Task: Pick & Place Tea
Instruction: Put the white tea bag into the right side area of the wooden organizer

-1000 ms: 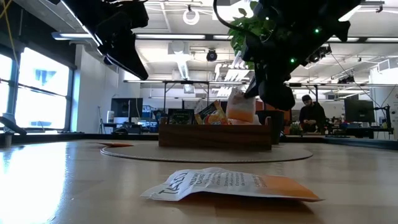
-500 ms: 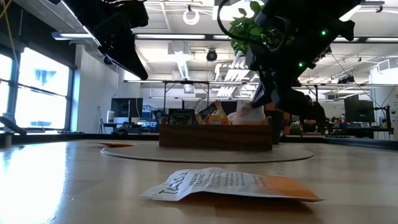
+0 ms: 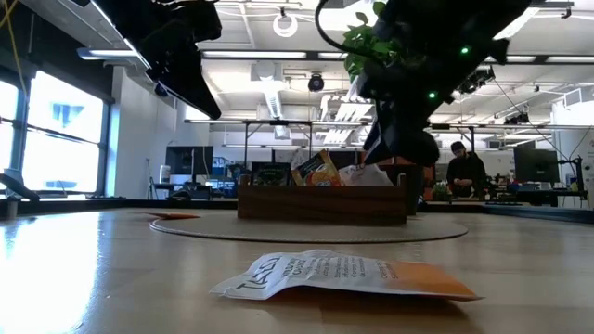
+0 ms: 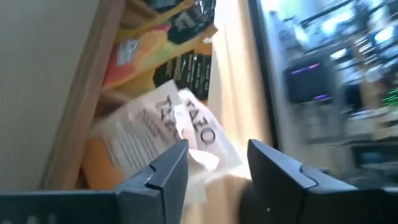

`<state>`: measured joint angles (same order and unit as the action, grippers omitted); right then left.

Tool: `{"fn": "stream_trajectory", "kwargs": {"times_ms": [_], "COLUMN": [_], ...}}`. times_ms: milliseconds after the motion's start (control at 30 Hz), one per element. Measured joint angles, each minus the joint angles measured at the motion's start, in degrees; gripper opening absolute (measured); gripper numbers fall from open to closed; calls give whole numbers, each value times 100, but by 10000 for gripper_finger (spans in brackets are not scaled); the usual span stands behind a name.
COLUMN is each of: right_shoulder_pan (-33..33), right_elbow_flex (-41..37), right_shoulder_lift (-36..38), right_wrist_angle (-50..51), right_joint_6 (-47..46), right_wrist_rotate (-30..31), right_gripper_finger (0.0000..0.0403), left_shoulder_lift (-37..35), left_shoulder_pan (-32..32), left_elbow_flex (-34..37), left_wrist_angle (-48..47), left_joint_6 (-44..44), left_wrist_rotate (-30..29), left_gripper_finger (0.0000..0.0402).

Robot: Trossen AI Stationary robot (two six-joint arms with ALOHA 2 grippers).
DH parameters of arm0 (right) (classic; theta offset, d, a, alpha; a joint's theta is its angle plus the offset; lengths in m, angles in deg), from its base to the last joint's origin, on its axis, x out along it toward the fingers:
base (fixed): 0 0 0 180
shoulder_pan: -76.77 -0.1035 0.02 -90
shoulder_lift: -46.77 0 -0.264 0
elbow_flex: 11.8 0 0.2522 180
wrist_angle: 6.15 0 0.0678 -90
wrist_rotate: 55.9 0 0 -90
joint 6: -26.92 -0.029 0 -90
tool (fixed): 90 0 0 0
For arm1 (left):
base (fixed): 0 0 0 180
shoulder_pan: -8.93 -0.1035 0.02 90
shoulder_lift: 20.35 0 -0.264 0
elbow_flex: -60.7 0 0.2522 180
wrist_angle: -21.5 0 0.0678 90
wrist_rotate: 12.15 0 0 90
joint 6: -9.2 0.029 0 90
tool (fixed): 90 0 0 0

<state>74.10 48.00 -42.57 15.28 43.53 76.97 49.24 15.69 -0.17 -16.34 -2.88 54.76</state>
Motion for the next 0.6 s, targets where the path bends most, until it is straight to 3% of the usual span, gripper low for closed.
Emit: {"fn": "stream_trajectory", "kwargs": {"times_ms": [167, 300, 500, 600], "right_shoulder_pan": [876, 1391, 1579, 1505], "right_elbow_flex": [2, 2, 2, 2], "right_shoulder_lift": [2, 7, 58, 219], "right_wrist_angle": [-189, -200, -187, -94], "right_joint_6": [-698, -736, -766, -776], "right_wrist_rotate": [-1202, -1949, -3145, -3431], "right_gripper_finger": [176, 174, 155, 146], "left_shoulder_lift": [1, 1, 1, -1], "left_shoulder_pan": [0, 0, 0, 0], "left_elbow_flex": [0, 0, 0, 0], "left_wrist_angle": [-2, -3, -4, -4], "left_joint_6": [0, 0, 0, 0], "left_wrist_rotate": [-2, -2, -2, -4], "left_gripper_finger": [138, 138, 138, 138]}}
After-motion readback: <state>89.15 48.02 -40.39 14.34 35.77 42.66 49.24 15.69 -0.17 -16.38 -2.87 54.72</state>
